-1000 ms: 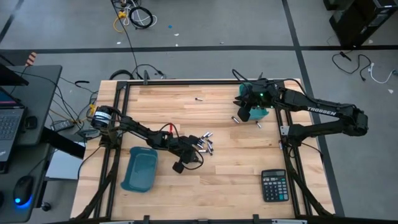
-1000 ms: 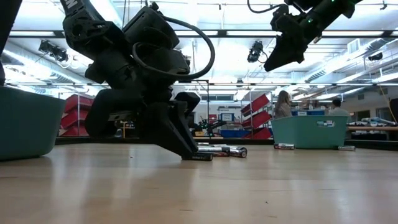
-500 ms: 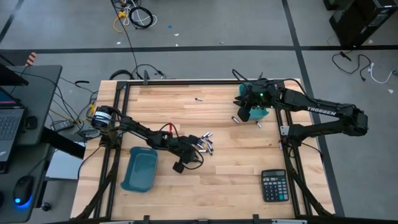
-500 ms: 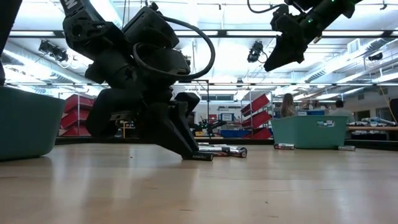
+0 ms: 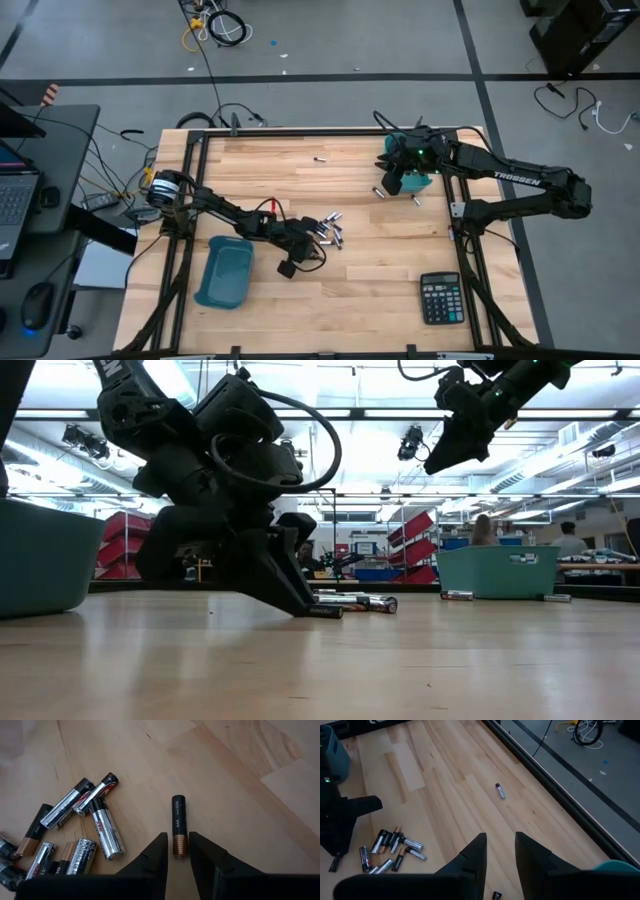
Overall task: Sort batteries
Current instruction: Put the black battery into the green bin
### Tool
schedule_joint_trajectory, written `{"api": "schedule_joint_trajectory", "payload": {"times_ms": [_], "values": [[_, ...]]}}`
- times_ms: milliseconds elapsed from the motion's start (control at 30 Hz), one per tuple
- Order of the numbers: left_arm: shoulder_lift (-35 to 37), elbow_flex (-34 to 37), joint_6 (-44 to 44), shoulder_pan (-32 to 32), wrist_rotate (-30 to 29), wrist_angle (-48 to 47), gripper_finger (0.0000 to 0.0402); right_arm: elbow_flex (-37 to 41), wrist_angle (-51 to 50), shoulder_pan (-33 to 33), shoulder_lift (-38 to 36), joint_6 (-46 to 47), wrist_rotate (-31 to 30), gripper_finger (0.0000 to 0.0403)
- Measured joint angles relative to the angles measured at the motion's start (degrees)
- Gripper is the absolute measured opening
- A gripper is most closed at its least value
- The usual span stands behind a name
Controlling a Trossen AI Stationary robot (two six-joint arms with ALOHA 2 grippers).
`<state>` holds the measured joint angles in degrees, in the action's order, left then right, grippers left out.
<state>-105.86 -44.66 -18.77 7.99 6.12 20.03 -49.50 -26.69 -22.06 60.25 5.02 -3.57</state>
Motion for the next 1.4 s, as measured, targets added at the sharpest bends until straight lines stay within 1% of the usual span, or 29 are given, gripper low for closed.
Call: {"api": "schedule_joint_trajectory", "payload": {"times_ms": [300,433,533,667,733,1067,1400], "values": [[-2.7,-0.1,1.2,0.0,0.6,3.6,0.0080,0.0,0.0,0.1,0.0,0.0,0.0,0.0087],[-2.7,-0.2,1.2,-0.1,0.4,3.4,0.0077,0.0,0.1,0.7,0.0,0.0,0.0,0.0087],[-2.8,-0.2,1.2,-0.1,0.3,3.3,0.0058,0.0,0.1,1.2,0.0,0.0,0.0,0.0087],[-2.8,-0.2,1.2,-0.1,0.2,2.9,0.0018,0.0,0.1,1.5,0.0,0.0,0.0,0.0087],[-2.8,-0.2,1.3,-0.1,-0.1,2.8,0.0011,0.0,0.1,1.5,0.0,0.0,0.0,0.0087],[-2.8,-0.1,1.3,-0.1,-0.2,3.4,0.0013,0.0,0.1,1.5,0.0,0.0,0.0,0.0087],[0.7,0.2,1.1,0.0,-0.2,1.7,0.0012,0.0,0.0,1.5,0.0,0.0,0.0,0.0087]]}}
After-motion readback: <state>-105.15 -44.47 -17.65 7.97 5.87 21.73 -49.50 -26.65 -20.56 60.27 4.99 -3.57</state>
